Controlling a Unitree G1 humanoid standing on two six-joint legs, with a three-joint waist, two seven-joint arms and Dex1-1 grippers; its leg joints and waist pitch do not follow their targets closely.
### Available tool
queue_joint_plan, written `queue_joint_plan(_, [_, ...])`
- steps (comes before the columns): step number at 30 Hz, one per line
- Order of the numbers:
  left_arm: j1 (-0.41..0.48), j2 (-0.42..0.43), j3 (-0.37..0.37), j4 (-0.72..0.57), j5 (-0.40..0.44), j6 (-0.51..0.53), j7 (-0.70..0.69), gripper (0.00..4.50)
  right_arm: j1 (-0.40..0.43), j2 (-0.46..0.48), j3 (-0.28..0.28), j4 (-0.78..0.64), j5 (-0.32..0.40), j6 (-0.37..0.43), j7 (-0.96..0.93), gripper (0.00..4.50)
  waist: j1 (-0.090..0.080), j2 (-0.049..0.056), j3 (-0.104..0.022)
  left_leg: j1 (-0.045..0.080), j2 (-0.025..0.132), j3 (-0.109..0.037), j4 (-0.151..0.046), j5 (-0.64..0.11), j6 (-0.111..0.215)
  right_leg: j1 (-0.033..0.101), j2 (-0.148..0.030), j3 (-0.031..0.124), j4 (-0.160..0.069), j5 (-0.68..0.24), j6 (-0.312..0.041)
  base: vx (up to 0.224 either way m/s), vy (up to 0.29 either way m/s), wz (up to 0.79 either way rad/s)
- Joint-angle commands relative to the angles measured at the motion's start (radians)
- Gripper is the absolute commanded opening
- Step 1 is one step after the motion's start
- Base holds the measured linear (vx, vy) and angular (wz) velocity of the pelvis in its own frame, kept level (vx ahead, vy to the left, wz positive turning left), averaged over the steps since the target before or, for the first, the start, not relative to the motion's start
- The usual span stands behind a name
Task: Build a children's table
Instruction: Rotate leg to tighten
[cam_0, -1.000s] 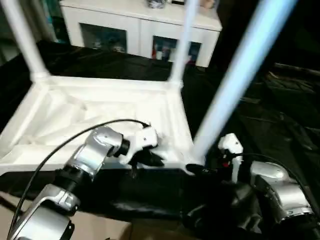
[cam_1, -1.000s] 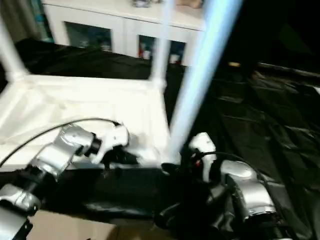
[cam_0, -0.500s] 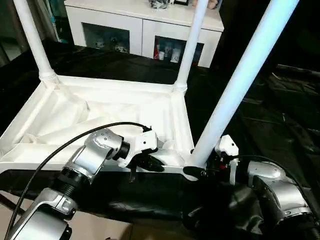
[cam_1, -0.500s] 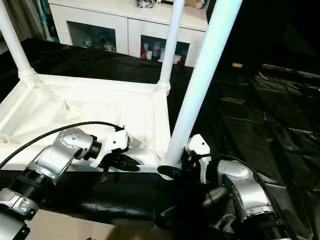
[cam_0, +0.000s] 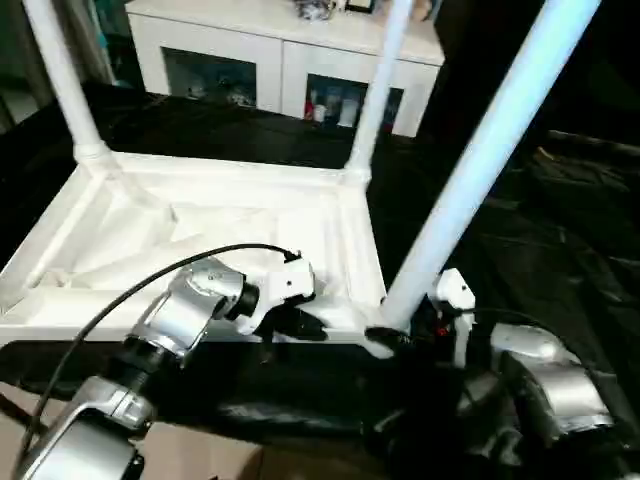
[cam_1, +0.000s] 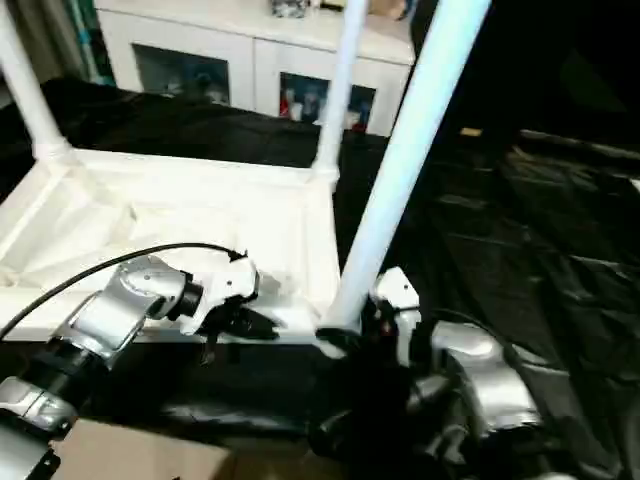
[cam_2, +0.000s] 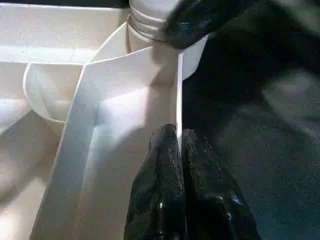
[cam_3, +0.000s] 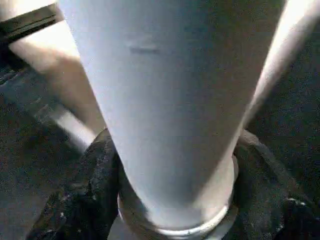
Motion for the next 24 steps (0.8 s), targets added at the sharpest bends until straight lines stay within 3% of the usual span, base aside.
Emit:
queue_joint_plan(1, [-0.024,-0.073,0.015,0.071,-0.013,0.017,0.111,0.0,-0.018,0.037,-0.029,0.083,-0.007,0.032,-0.142,2.7,-0.004,0.004,-0.039,0.0,-0.015,0.008,-0.074,-0.31,-0.003,0.032,-0.039,0.024,-0.092,-0.51,-0.092,0.0,0.0,0.0])
queue_joint_plan(7, [-0.123,-0.193,0.076,0.235,-0.028,0.029,0.305,0.0,-0.123,0.151,-0.07,0.199,-0.016,-0.003,-0.345,2.7,-0.007,0.005,-0.044,-0.002,-0.019,0.008,-0.073,-0.302,0.004,0.03,-0.035,0.023,-0.094,-0.47,-0.088,0.0,0.0,0.0])
queue_joint_plan(8, [-0.14,-0.21,0.084,0.266,-0.023,0.019,0.325,0.0,-0.146,0.168,-0.063,0.223,-0.033,-0.019,-0.357,2.7,-0.006,0.01,-0.046,-0.004,-0.019,0.008,-0.073,-0.284,0.004,0.033,-0.034,0.024,-0.091,-0.435,-0.095,0.0,0.0,0.0])
queue_joint_plan(11, [-0.154,-0.222,0.081,0.297,-0.016,0.002,0.313,0.0,-0.159,0.185,-0.041,0.224,-0.048,-0.036,-0.311,2.7,-0.001,0.008,-0.048,-0.01,-0.018,0.011,-0.072,-0.241,0.021,0.041,-0.032,0.027,-0.08,-0.338,-0.122,0.0,0.0,0.0])
queue_joint_plan(13, [-0.152,-0.217,0.066,0.296,-0.009,-0.004,0.285,0.0,-0.149,0.183,-0.03,0.198,-0.041,-0.042,-0.259,2.7,0.001,0.009,-0.05,-0.01,-0.016,0.013,-0.071,-0.205,0.03,0.045,-0.032,0.028,-0.072,-0.266,-0.144,0.0,0.0,0.0])
queue_joint_plan(14, [-0.151,-0.215,0.065,0.296,-0.008,-0.005,0.281,0.0,-0.147,0.181,-0.029,0.194,-0.039,-0.041,-0.252,3.25,0.001,0.009,-0.05,-0.011,-0.016,0.014,-0.07,-0.19,0.036,0.047,-0.031,0.028,-0.068,-0.233,-0.158,0.0,0.0,0.0])
queue_joint_plan(16, [-0.136,-0.2,0.045,0.28,-0.003,-0.008,0.237,0.0,-0.12,0.162,-0.015,0.148,-0.021,-0.03,-0.18,3.39,0.004,0.007,-0.049,-0.01,-0.016,0.015,-0.07,-0.189,0.048,0.051,-0.03,0.027,-0.069,-0.225,-0.166,0.0,0.0,0.0])
queue_joint_plan(18, [-0.112,-0.17,0.014,0.255,0.005,-0.029,0.153,0.0,-0.075,0.11,0.032,0.079,-0.018,-0.026,-0.064,3.45,0.007,0.006,-0.048,-0.012,-0.015,0.014,-0.071,-0.189,0.061,0.055,-0.031,0.026,-0.07,-0.224,-0.167,0.0,0.0,0.0])
queue_joint_plan(19, [-0.111,-0.169,0.012,0.255,0.006,-0.031,0.149,0.0,-0.072,0.107,0.034,0.076,-0.018,-0.027,-0.058,3.75,0.007,0.007,-0.047,-0.01,-0.014,0.015,-0.072,-0.196,0.066,0.052,-0.032,0.028,-0.071,-0.231,-0.167,0.0,0.0,0.0])
queue_joint_plan(24, [-0.06,-0.107,-0.023,0.176,0.001,-0.074,0.018,0.0,0.02,0.0,0.089,-0.08,0.015,-0.002,0.123,3.84,0.008,0.006,-0.041,-0.008,-0.008,0.013,-0.078,-0.254,0.063,0.048,-0.036,0.028,-0.081,-0.326,-0.149,0.0,0.0,0.0])
